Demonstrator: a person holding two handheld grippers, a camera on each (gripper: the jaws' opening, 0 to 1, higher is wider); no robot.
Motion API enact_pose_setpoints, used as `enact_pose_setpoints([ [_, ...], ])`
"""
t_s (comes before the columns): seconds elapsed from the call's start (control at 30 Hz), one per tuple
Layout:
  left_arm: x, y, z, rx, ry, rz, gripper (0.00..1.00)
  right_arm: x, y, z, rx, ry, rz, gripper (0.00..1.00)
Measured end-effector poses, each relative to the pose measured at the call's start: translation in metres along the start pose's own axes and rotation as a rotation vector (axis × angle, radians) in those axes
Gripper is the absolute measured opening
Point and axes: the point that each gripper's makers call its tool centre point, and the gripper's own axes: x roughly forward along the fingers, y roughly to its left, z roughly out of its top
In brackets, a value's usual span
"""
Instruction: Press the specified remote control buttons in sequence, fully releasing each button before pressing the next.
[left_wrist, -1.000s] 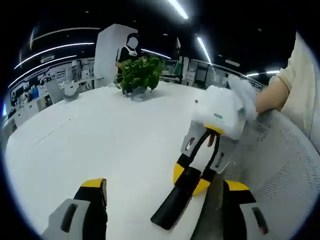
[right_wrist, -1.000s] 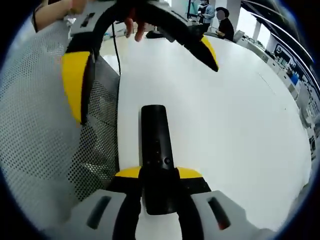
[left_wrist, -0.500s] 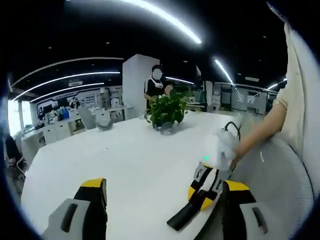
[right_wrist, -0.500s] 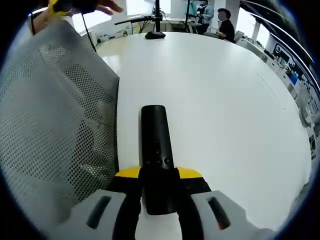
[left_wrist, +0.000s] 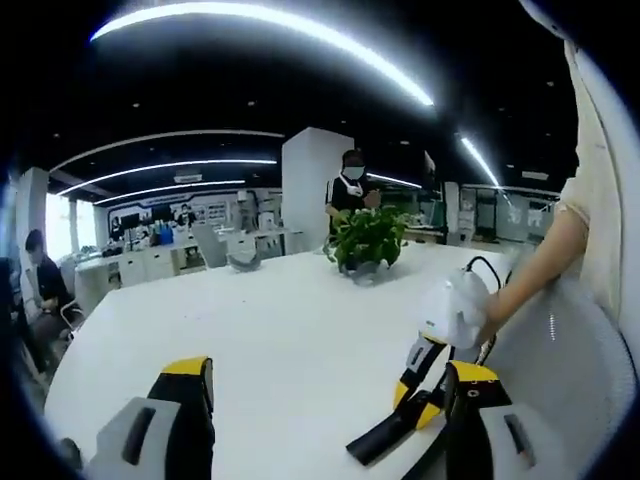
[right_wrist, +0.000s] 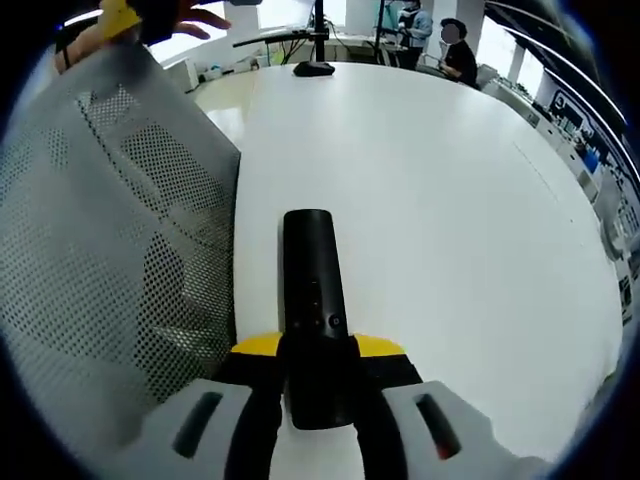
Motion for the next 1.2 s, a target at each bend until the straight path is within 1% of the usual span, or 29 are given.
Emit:
enact_pose_setpoints([
  [0.03, 0.0, 0.0, 0.0, -0.016, -0.006, -0.001, 1.0, 0.0, -0.003, 0.0, 0.0, 0.003, 0.002, 0.25],
  [0.07, 0.001, -0.001, -0.002, -0.032, 0.003, -0.012, 1.0, 0.0, -0.01, 0.0, 0.002, 0.007, 0.005, 0.25],
  [0.17, 0.001, -0.002, -0.006, -0.014, 0.023, -0.014, 1.0, 0.0, -0.03, -0.001, -0.009, 0.024, -0.002, 0.25],
  [0.27, 0.002, -0.004, -0.007, -0.03, 0.026, -0.025, 1.0, 0.001, -0.049, 0.001, 0.001, 0.026, 0.0, 0.25],
  [0.37, 0.001, -0.003, -0.009, -0.027, 0.032, -0.019, 1.0, 0.003, -0.072, 0.005, -0.01, 0.032, -0.006, 0.25],
  [0.4, 0.001, -0.003, -0.009, -0.033, 0.035, -0.019, 1.0, 0.003, -0.074, 0.006, -0.012, 0.033, -0.007, 0.25],
  [0.5, 0.0, 0.001, -0.01, -0.046, 0.034, -0.007, 1.0, 0.007, -0.092, 0.013, -0.029, 0.034, -0.008, 0.25],
  [0.63, -0.001, 0.003, -0.01, -0.077, 0.028, 0.001, 1.0, 0.011, -0.111, 0.02, -0.066, 0.038, -0.005, 0.25],
  [0.67, -0.001, 0.005, -0.012, -0.069, 0.037, 0.009, 1.0, 0.012, -0.118, 0.021, -0.088, 0.042, -0.005, 0.25],
  [0.7, -0.001, 0.006, -0.012, -0.064, 0.04, 0.014, 1.0, 0.012, -0.122, 0.023, -0.092, 0.044, -0.004, 0.25],
  [0.77, 0.0, 0.005, -0.015, -0.066, 0.052, 0.011, 1.0, 0.014, -0.135, 0.025, -0.115, 0.05, -0.014, 0.25],
  [0.87, 0.0, 0.006, -0.021, -0.058, 0.084, 0.018, 1.0, 0.015, -0.157, 0.027, -0.125, 0.053, -0.023, 0.25],
  [0.93, 0.001, 0.005, -0.022, -0.046, 0.09, 0.016, 1.0, 0.014, -0.164, 0.027, -0.134, 0.055, -0.027, 0.25],
  [1.0, 0.001, 0.004, -0.023, -0.04, 0.097, 0.012, 1.0, 0.015, -0.177, 0.029, -0.137, 0.054, -0.033, 0.25],
  [1.13, 0.003, 0.005, -0.027, -0.041, 0.121, 0.02, 1.0, 0.017, -0.191, 0.034, -0.138, 0.04, -0.025, 0.25],
  [1.2, 0.003, 0.005, -0.033, -0.021, 0.159, 0.024, 1.0, 0.017, -0.199, 0.036, -0.154, 0.043, -0.029, 0.25],
])
